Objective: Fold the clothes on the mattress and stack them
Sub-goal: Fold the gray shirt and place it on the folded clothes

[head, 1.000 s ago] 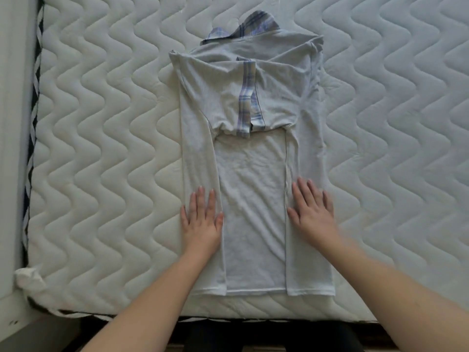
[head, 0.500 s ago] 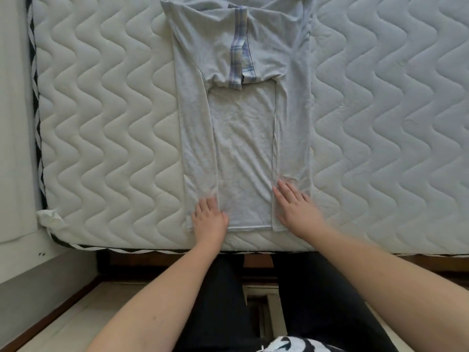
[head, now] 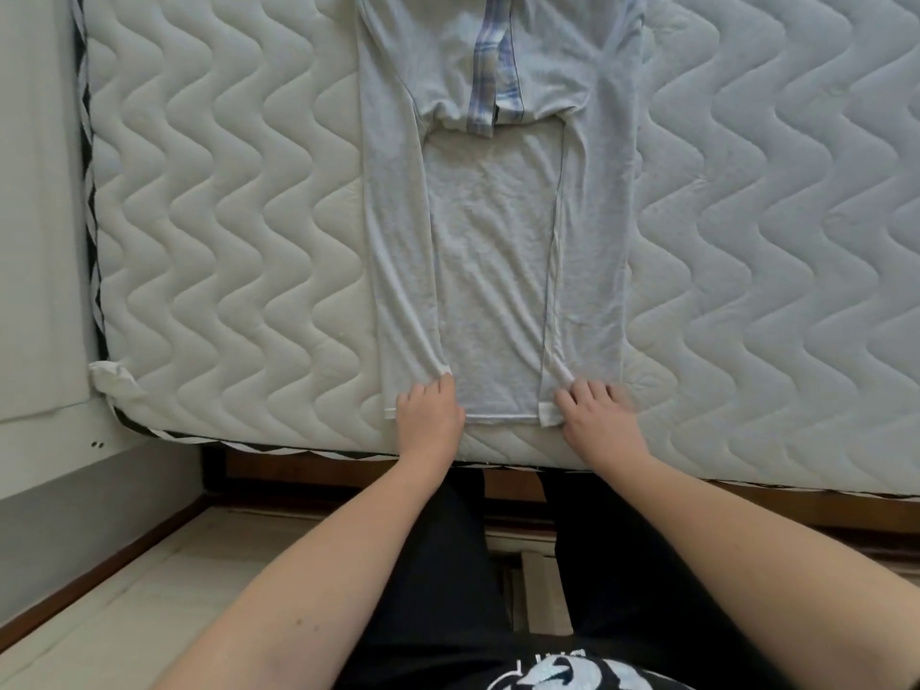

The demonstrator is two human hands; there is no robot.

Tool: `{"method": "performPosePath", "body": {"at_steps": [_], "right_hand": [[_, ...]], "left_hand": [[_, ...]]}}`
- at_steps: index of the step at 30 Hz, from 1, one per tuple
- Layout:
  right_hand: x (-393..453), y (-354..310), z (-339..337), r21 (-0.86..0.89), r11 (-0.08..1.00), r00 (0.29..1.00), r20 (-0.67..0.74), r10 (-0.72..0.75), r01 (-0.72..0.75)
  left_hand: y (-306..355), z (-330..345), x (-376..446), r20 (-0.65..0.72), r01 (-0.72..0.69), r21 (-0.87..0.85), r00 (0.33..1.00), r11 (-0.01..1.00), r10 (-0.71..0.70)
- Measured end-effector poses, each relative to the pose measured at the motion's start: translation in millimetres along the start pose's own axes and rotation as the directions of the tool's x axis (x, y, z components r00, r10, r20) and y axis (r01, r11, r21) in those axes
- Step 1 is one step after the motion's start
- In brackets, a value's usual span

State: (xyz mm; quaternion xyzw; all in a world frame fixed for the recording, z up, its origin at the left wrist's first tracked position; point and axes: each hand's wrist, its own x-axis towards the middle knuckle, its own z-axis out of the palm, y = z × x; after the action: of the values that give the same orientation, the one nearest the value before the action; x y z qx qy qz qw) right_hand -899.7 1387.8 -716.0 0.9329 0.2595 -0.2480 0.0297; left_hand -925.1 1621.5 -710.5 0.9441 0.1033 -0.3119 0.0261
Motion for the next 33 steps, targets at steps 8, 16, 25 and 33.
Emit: {"method": "performPosePath", "body": {"at_steps": [8, 16, 25, 33], "right_hand": [[-5.7, -3.3, 5.7, 0.051, 0.991, 0.983, -0.149, -0.111, 0.120], [-15.9, -2.1, 4.8, 0.158, 0.983, 0.986, -0.123, 0.112, -0.092], [-23.1, 23.1, 13.5, 0.554, 0.692, 0.873, 0.151, 0.463, -0.463], [-36.6, 13.9, 22.8, 0.836, 0.339, 0.829, 0.219, 0.515, -0.431]], "left_hand": [[9.2, 9.2, 2.6, 0.117, 0.037, 0.039, 0.992, 0.999, -0.041], [-15.2, 8.3, -5.2, 0.085, -0.103, 0.151, 0.992, 0.983, 0.091], [16.8, 8.0, -6.4, 0.043, -0.309, -0.330, 0.939, 0.892, 0.341], [95.5, 5.7, 17.0, 0.411, 0.284, -0.704, 0.910, 0.650, 0.048]]}}
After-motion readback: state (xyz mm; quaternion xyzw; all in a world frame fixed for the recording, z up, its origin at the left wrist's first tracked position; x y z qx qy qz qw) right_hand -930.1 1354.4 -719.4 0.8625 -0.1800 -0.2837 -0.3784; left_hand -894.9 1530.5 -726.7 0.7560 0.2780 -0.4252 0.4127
